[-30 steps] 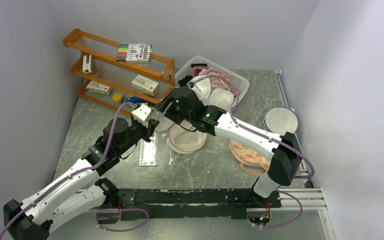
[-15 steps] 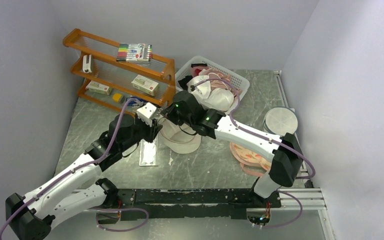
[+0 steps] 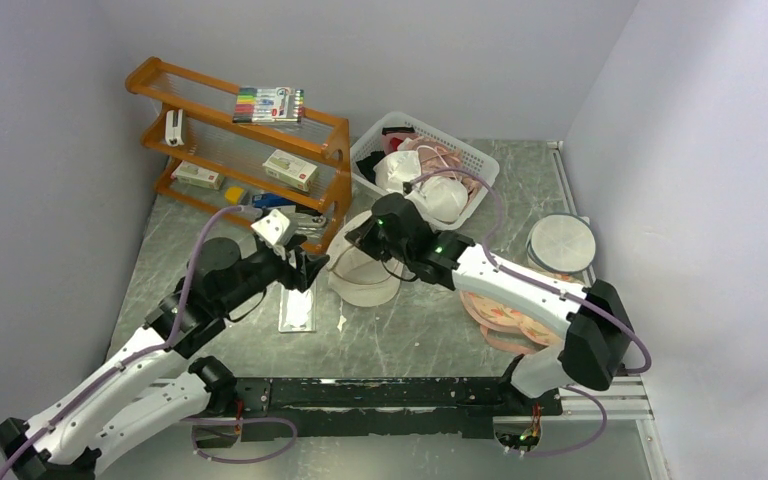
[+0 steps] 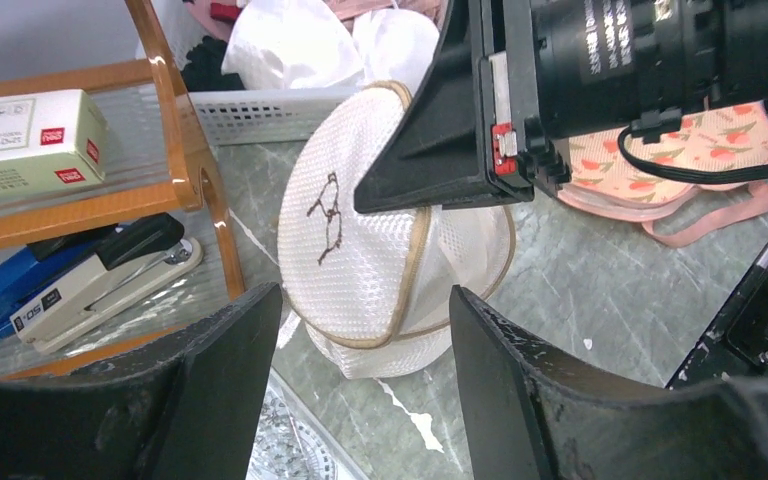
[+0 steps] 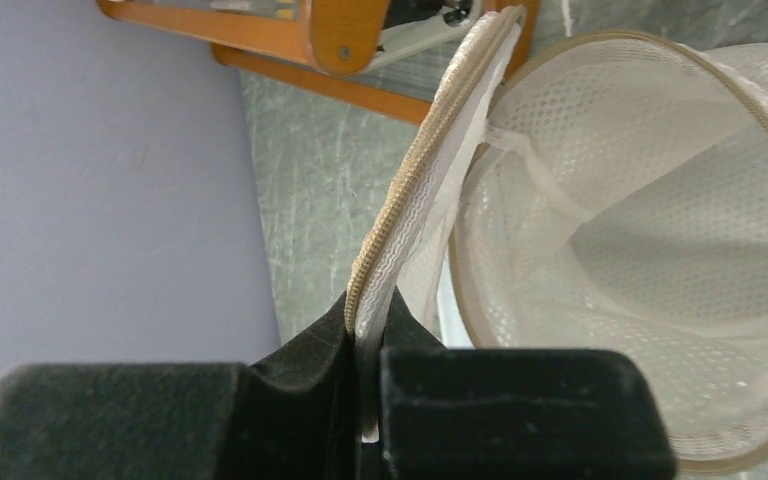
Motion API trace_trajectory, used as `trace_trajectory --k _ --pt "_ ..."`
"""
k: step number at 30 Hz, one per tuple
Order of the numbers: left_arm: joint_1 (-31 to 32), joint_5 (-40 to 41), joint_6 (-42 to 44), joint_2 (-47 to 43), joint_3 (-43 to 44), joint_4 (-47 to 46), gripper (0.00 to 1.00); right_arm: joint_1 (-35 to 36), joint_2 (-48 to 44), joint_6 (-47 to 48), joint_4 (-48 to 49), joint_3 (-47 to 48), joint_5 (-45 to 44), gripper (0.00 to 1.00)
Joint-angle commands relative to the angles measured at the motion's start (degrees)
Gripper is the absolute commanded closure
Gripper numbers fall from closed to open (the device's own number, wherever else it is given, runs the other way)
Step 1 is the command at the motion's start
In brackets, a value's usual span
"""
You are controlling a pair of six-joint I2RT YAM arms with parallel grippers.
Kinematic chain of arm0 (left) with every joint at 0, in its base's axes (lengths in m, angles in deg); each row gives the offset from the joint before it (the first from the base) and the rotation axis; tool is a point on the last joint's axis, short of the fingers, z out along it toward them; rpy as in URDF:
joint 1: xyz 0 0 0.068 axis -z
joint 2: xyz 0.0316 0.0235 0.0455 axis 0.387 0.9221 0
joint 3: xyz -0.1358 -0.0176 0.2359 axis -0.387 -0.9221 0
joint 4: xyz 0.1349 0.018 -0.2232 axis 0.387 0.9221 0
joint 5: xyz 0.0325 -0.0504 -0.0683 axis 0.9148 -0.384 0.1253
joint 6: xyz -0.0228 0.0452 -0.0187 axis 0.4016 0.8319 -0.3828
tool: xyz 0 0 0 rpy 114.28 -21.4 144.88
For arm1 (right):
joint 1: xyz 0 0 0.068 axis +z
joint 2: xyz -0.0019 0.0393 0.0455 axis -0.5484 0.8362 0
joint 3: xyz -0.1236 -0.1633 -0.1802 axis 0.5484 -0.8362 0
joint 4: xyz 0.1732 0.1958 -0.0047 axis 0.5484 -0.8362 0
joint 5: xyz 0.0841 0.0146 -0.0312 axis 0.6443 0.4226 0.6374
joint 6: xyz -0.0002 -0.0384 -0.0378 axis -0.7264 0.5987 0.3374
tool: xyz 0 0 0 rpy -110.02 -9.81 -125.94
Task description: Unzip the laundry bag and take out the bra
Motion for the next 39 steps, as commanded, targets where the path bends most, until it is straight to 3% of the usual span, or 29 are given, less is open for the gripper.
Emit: trace_trajectory --k 1,12,23,29,35,39 --pt "-0.02 3.57 -0.92 -2.73 -0.48 -1.46 0.27 -2.35 -3.13 3.96 4.13 -3.93 4.52 1.00" --pt "-0.03 17.03 -3.34 -8.65 -1.30 0.78 0.25 -14.16 -9.82 17.68 25.99 -23.13 27.56 1.00" --pt "-0.02 17.52 -3.66 -7.87 -0.86 1.92 0.26 -16.53 -7.15 18.51 34.45 -27.59 36.44 1.00" --pt "-0.02 16.68 -3.64 -7.39 -0.75 1.99 0.25 -19.31 -7.23 18.84 32.54 -29.86 38.26 1.00" --pt "-0.04 15.37 -3.60 -5.84 -0.48 1.82 0.26 -22.28 -7.32 21.62 31.70 -33.74 39.41 0.95" --pt "-0.02 14.82 -3.55 -5.21 -0.44 1.77 0.26 -23.75 -2.74 24.86 36.50 -35.92 42.58 0.88"
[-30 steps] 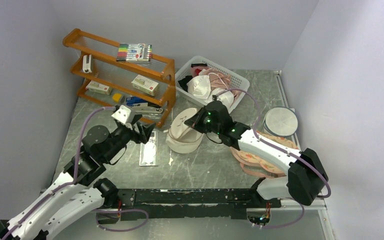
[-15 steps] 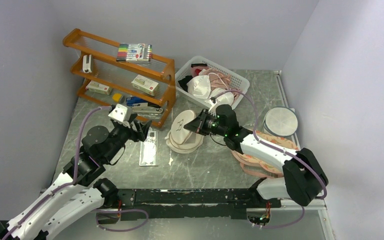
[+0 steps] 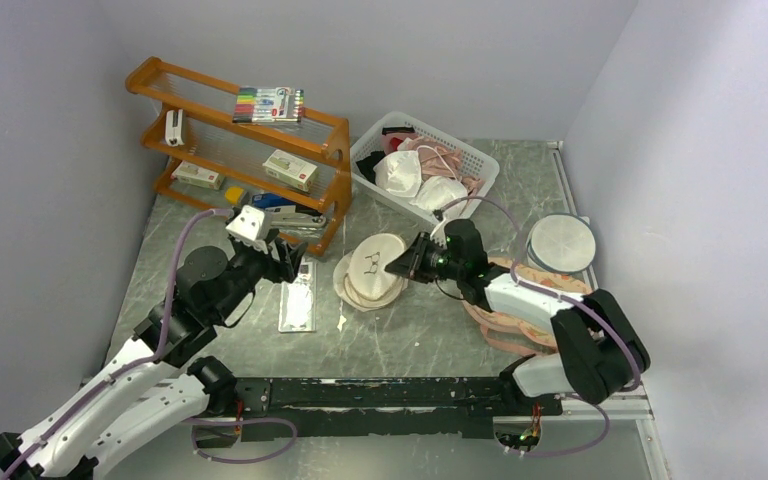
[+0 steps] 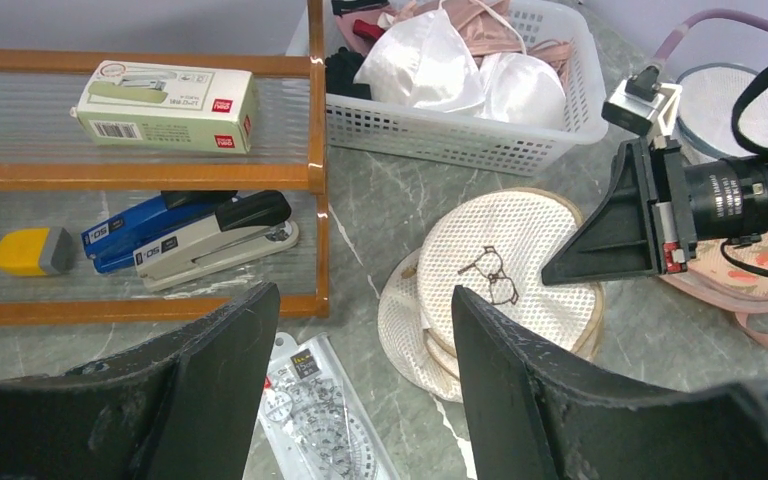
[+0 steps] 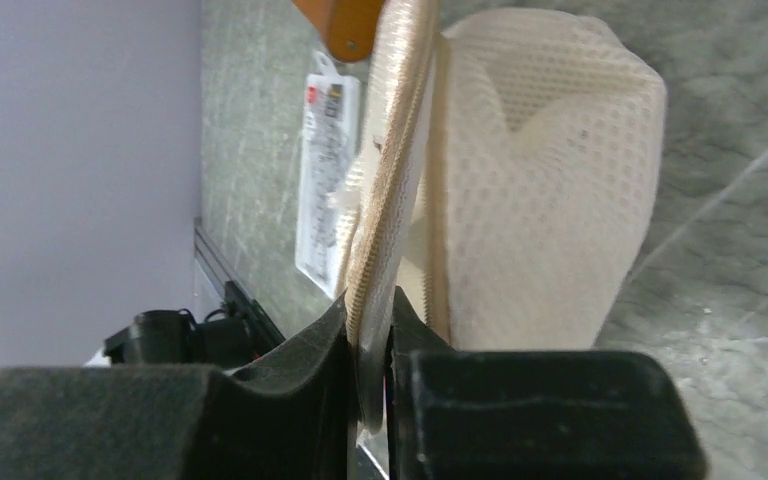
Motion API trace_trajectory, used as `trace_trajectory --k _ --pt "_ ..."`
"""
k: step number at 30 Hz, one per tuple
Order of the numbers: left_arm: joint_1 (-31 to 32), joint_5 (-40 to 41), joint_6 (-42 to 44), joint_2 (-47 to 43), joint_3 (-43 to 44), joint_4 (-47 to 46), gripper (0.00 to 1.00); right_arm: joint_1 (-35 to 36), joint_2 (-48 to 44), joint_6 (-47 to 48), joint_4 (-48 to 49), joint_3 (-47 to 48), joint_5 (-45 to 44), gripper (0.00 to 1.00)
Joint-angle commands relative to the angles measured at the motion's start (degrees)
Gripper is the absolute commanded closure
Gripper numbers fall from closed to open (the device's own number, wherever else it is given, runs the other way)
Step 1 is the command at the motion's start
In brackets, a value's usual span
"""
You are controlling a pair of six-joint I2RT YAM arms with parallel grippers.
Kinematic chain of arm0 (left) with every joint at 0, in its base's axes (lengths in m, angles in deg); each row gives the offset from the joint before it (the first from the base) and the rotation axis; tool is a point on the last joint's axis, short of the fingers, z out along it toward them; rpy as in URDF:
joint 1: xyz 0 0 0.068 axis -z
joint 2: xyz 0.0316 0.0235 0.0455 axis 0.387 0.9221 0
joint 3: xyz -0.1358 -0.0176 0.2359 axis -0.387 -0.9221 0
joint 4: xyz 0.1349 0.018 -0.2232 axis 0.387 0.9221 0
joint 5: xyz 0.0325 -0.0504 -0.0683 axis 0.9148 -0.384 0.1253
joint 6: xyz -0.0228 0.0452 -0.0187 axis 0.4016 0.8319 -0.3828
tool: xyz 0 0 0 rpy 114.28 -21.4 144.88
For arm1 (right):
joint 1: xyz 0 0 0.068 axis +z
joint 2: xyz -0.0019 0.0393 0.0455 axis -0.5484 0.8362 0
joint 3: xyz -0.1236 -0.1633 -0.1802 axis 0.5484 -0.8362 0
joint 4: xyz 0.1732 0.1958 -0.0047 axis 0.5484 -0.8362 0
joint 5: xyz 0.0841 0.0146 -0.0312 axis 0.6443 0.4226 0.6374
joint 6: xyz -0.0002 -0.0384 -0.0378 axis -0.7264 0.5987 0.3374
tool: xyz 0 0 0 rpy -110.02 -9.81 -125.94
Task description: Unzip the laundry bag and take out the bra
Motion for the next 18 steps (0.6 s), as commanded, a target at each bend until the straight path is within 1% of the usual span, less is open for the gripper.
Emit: trace_trajectory --k 1,4,5,12,15,18 --pt "-0.04 -1.25 -0.36 0.41 0.58 0.35 0.26 -1.36 5.12 4.79 5.79 -1.95 4.74 0.86" --pt "-0.09 -0.97 -0.36 0.52 0.61 0.61 0.25 -1.33 9.87 7.58 6.30 -1.10 6.25 0.81" --pt "-0.02 -0.71 -0.37 0.59 0.66 0.67 0.25 -2.80 11.04 8.44 6.55 -1.05 6.34 0.79" --pt "-0.02 -0.86 -0.33 1.11 0.61 0.51 0.24 -3.76 16.91 13.82 5.28 1.56 7.52 0.77" --pt "-0.02 -1.24 -0.07 2.08 0.74 0.26 0.24 -3.76 17.20 15.31 3.45 3.04 7.86 0.75" --pt "-0.02 -1.30 0.08 2.87 0.95 0.43 0.25 -3.85 14.34 17.78 -1.57 4.02 5.74 0.66"
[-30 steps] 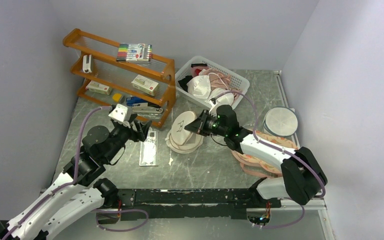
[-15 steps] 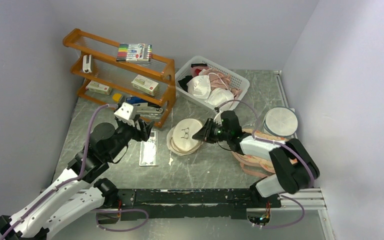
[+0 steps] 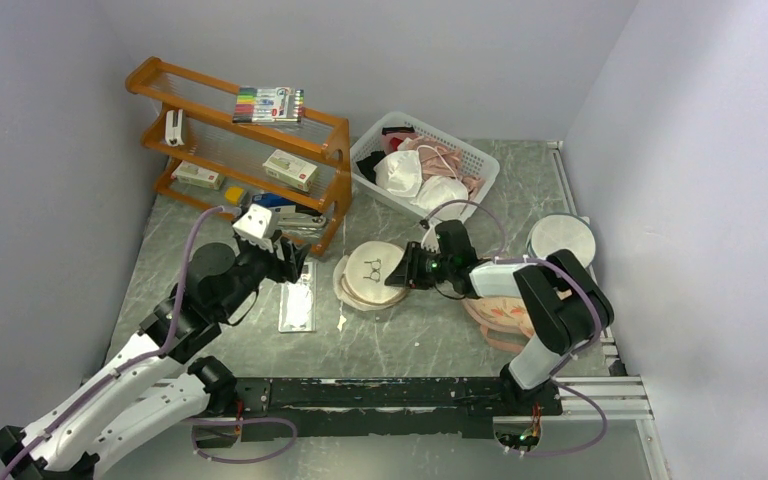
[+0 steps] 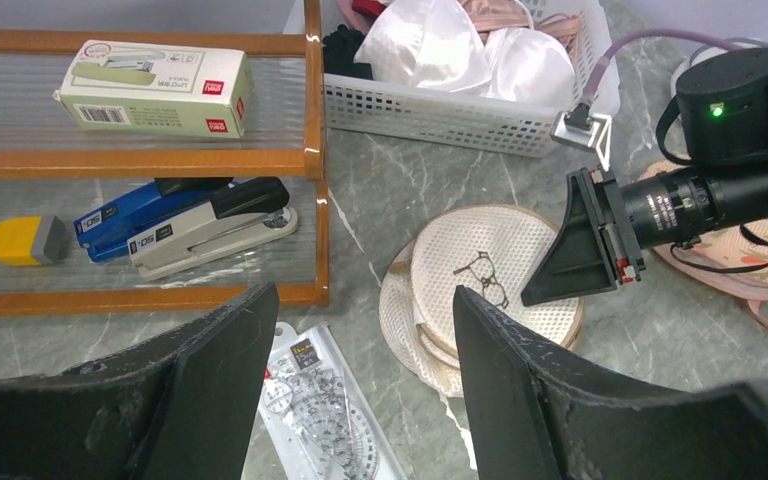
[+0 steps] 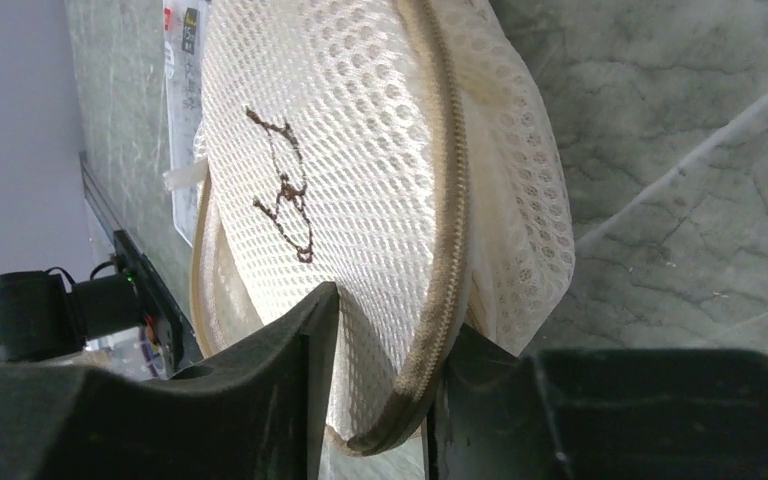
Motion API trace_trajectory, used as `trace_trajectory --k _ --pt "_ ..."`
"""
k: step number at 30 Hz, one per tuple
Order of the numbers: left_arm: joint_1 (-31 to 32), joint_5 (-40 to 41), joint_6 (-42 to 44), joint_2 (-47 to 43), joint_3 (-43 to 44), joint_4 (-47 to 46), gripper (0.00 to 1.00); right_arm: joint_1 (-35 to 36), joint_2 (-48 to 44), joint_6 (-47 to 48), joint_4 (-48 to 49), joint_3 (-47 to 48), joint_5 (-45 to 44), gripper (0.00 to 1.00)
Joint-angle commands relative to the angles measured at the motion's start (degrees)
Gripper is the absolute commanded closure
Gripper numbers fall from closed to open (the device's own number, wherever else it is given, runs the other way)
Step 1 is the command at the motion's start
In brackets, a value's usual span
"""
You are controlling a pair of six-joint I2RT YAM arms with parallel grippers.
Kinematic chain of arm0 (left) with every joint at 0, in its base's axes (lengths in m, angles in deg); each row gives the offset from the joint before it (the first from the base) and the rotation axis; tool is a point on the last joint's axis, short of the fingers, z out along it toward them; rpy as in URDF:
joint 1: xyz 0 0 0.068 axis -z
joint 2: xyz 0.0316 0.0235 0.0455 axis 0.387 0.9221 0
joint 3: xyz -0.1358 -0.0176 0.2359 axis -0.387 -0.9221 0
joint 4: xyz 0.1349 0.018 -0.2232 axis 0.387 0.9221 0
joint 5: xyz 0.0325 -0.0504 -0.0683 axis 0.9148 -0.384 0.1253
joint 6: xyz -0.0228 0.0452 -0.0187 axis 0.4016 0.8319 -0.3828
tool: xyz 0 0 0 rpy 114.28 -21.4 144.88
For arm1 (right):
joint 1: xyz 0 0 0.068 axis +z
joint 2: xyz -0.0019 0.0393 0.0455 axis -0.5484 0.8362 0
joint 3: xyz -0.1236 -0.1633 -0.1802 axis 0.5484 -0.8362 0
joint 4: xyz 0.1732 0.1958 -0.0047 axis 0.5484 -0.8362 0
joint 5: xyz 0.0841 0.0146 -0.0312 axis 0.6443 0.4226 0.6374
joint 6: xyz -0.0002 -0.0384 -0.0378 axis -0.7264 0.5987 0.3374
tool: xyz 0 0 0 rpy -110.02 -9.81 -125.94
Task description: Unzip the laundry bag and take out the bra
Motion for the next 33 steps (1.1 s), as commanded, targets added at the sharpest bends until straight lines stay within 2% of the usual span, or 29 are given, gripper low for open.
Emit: trace_trajectory --k 1,7,17,24,28,33 --pt "-0.04 -0.98 0.06 0.76 0.96 0.17 0.25 -0.51 -4.23 6.09 -6.66 2.62 -2.24 0.62" --pt "-0.01 -0.94 -0.03 0.39 0.63 -0.08 0.24 -3.06 -12.31 11.74 -18.81 2.86 -7.13 0.47" --pt "-0.08 -0.62 -0.66 1.61 0.50 -0.60 0.21 -10.39 -24.31 15.88 -27.70 1.54 -10.87 0.37" --pt "-0.55 -0.37 -2.19 7.78 2.35 1.31 0.16 -10.78 -30.02 19.47 -35.94 9.30 -17.02 0.30" --pt "-2.98 -2.65 -3.11 9.10 2.35 -0.32 0.13 -10.77 -34.07 22.54 -43.18 16.15 -21.91 0.22" --pt "-11.49 -9.29 -4.64 11.32 3.23 -2.72 0.09 -10.79 -39.77 25.29 -48.11 23.14 -26.44 0.12"
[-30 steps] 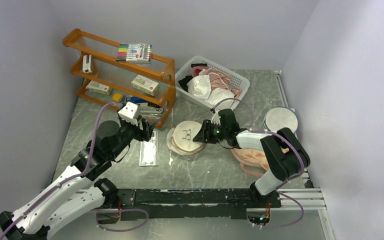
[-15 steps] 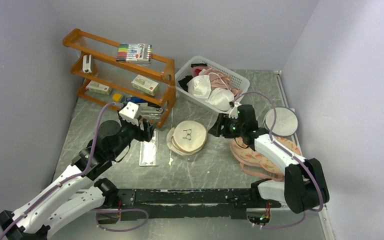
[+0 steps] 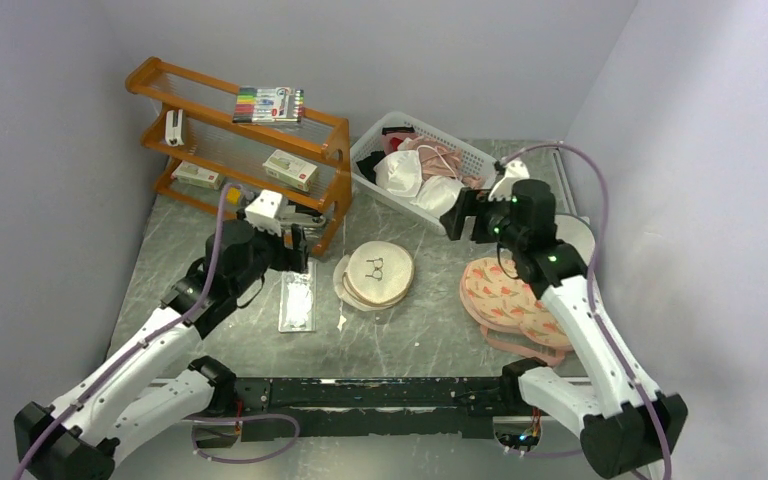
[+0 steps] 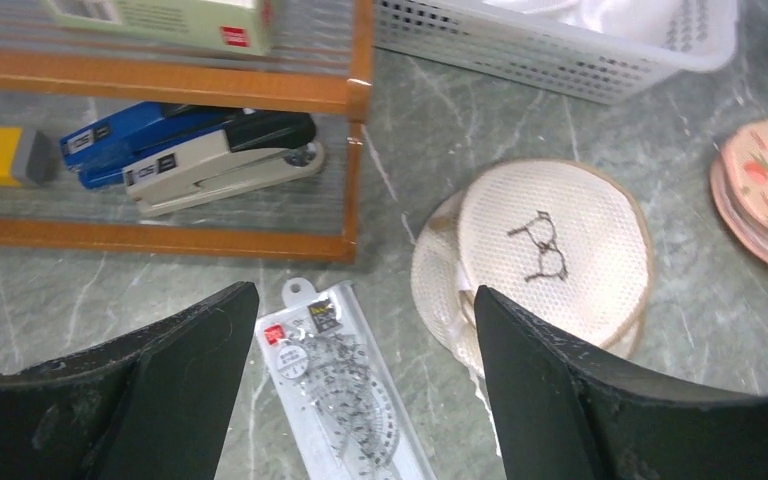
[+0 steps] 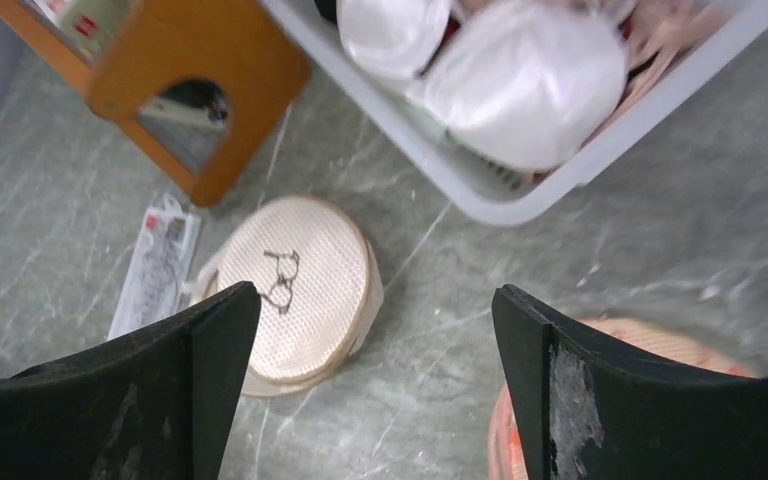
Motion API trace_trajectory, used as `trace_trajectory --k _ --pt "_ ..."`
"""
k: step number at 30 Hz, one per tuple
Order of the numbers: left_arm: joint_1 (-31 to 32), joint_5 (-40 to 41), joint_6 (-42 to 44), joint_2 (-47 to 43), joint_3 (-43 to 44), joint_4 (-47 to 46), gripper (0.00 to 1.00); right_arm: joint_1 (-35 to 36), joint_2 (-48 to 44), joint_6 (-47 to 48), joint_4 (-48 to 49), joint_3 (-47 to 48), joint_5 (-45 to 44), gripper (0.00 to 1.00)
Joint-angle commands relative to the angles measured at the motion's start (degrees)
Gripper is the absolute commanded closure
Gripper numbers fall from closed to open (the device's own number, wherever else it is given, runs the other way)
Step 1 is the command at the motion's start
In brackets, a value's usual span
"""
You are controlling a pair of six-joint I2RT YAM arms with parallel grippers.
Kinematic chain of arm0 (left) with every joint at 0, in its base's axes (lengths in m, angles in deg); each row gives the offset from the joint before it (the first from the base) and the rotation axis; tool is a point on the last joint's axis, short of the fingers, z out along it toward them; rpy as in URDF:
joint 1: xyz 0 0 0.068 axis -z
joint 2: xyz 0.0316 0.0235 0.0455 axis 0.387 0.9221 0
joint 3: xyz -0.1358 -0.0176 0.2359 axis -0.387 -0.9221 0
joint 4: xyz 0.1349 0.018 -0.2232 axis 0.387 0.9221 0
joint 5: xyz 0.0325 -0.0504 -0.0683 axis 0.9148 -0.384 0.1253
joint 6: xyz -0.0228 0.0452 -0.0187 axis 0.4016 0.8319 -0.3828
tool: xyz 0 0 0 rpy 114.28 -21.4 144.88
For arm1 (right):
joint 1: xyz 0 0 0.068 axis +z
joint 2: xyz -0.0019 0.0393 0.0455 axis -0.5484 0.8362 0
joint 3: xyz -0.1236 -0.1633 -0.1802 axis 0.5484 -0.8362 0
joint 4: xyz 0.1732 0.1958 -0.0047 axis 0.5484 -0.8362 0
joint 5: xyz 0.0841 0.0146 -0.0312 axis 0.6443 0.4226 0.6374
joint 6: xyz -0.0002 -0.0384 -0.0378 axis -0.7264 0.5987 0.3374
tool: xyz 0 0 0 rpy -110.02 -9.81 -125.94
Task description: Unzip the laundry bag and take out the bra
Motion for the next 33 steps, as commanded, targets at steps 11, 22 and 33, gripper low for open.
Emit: trace_trajectory --k 11,22,33 --pt "-20.10 -14.51 -2.27 1.85 15.56 -0.17 0.10 -0.19 -10.69 8.82 -12.44 14.39 -12.83 0.00" --pt "-20.11 -10.41 0.48 -4.80 33.95 8.45 0.08 -0.16 -19.38 10.40 -7.91 20.97 -13.52 0.00" --pt "-20.06 -11.67 1.66 -5.88 34.97 8.41 0.08 -0.17 -20.19 7.17 -7.77 21.65 -20.25 0.00"
